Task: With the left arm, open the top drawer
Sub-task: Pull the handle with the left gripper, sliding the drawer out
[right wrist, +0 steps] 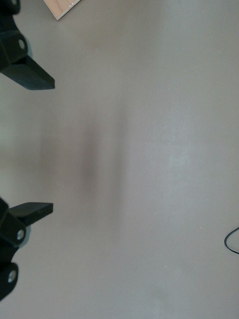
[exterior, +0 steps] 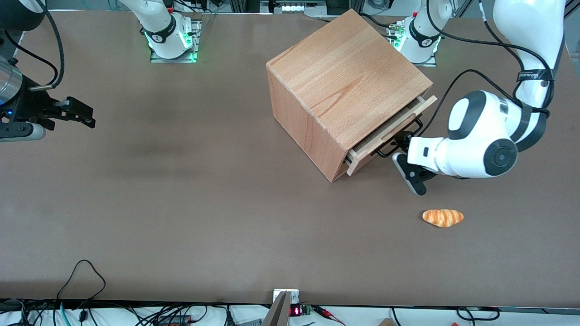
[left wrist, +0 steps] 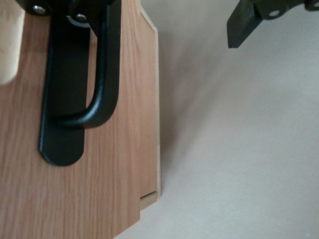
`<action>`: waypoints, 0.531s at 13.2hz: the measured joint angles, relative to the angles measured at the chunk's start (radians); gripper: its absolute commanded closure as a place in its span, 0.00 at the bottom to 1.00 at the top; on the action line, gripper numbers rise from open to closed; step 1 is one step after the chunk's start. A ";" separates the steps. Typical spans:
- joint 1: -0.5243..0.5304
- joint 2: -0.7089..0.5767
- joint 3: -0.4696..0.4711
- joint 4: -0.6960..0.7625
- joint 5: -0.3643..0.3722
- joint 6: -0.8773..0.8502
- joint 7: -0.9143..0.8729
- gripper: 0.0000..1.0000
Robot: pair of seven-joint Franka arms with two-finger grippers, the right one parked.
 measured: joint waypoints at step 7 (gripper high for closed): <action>0.044 0.012 0.004 0.035 0.000 0.003 0.019 0.00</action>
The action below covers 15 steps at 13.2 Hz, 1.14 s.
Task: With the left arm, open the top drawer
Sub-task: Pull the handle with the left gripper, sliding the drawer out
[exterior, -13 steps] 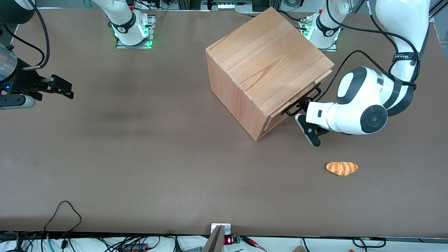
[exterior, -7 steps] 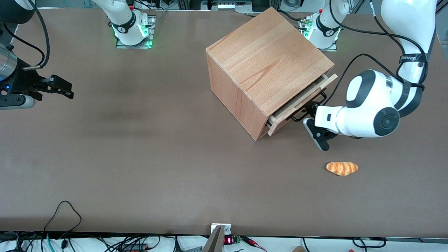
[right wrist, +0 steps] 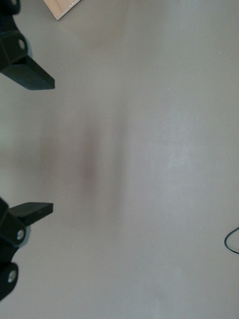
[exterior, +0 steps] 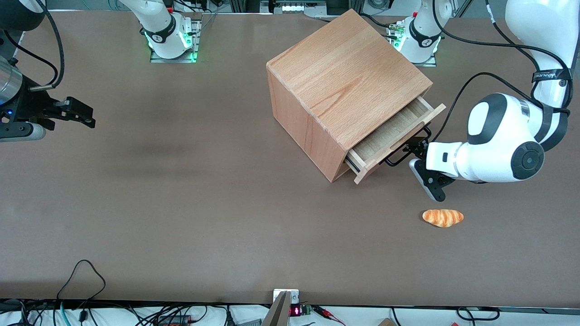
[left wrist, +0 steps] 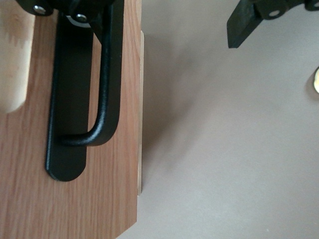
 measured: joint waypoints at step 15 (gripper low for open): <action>0.069 0.068 0.004 0.073 0.004 0.004 0.021 0.00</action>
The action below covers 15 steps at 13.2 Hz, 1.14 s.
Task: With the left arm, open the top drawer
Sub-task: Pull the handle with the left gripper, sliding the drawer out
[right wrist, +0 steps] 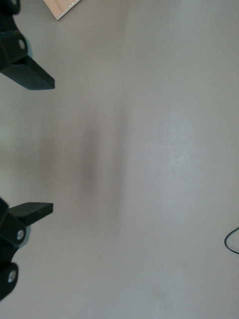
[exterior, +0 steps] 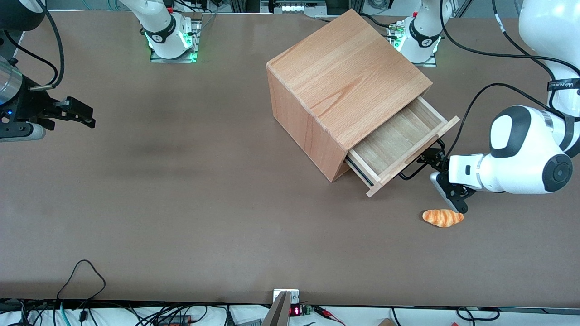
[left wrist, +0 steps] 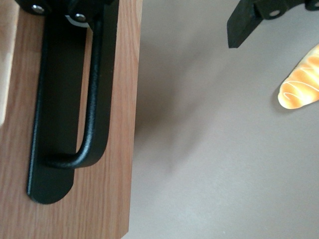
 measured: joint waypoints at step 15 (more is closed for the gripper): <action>0.030 0.076 0.016 0.124 0.000 -0.012 0.022 0.00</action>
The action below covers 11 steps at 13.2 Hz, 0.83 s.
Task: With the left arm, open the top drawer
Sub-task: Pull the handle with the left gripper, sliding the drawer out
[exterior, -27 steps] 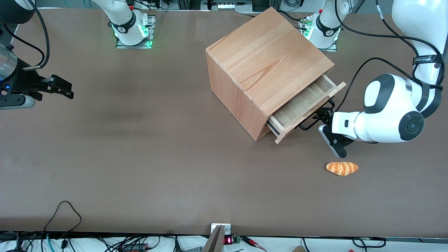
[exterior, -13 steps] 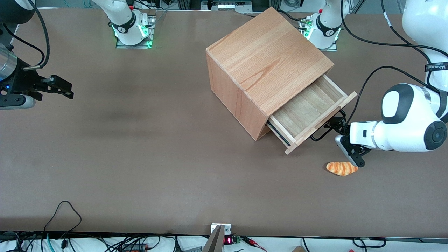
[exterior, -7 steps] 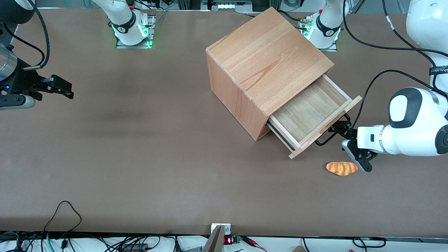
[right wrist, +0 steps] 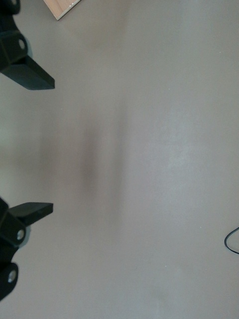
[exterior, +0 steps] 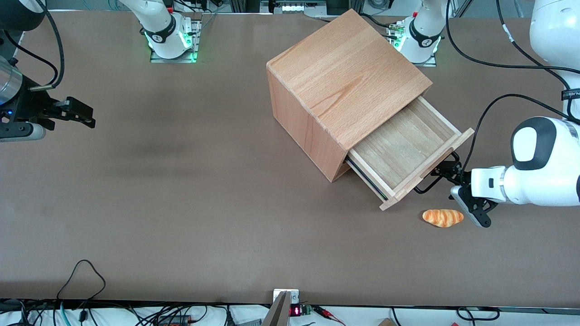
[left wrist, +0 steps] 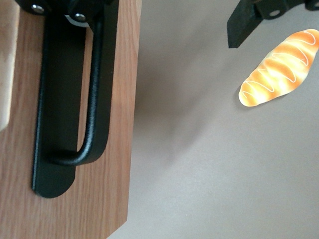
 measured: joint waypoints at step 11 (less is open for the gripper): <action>0.005 0.030 0.018 0.049 -0.012 -0.009 0.005 0.00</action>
